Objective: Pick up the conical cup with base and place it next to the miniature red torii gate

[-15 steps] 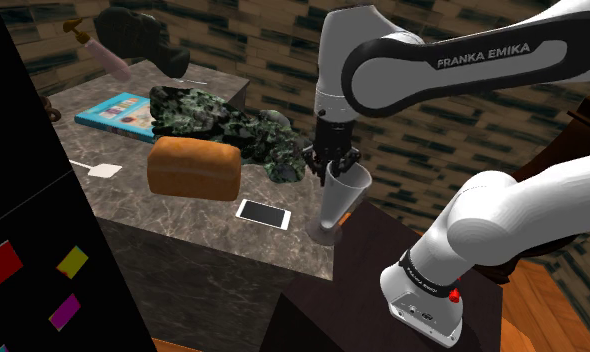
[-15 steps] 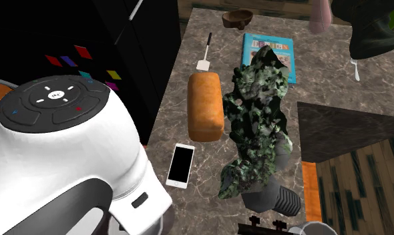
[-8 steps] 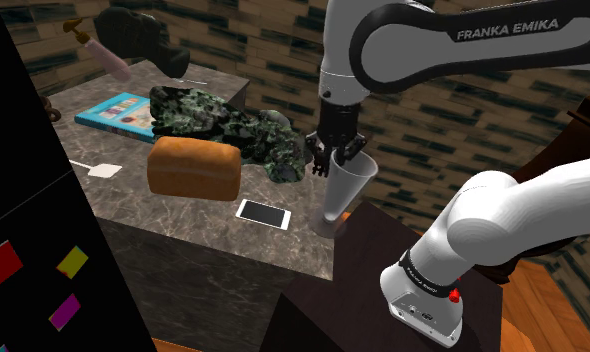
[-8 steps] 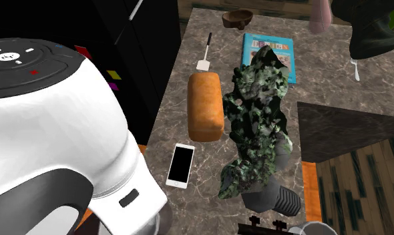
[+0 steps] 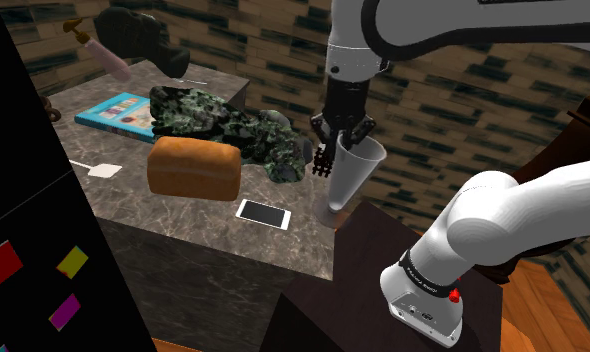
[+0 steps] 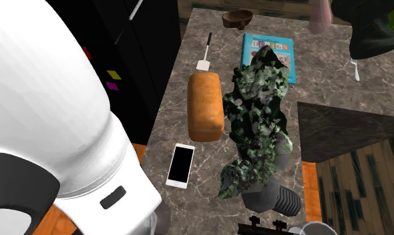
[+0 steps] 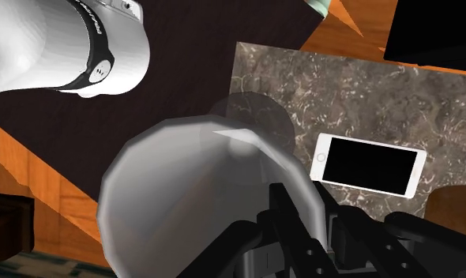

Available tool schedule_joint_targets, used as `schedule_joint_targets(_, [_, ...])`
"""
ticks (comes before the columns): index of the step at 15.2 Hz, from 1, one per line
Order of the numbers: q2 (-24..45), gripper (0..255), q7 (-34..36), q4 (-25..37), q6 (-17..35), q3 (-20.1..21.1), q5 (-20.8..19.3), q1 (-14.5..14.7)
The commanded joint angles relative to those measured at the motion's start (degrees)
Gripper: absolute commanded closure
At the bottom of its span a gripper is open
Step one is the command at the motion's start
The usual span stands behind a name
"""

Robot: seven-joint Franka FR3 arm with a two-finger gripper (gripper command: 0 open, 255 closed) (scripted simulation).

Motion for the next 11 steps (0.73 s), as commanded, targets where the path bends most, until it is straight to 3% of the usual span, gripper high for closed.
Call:
schedule_joint_targets(1, [-0.15,255,0.02,1.48,-1.62,-0.18,-0.13,-0.04])
schedule_joint_targets(11, [0.09,255,-0.01,9.30,-9.21,-1.09,-0.90,-0.41])
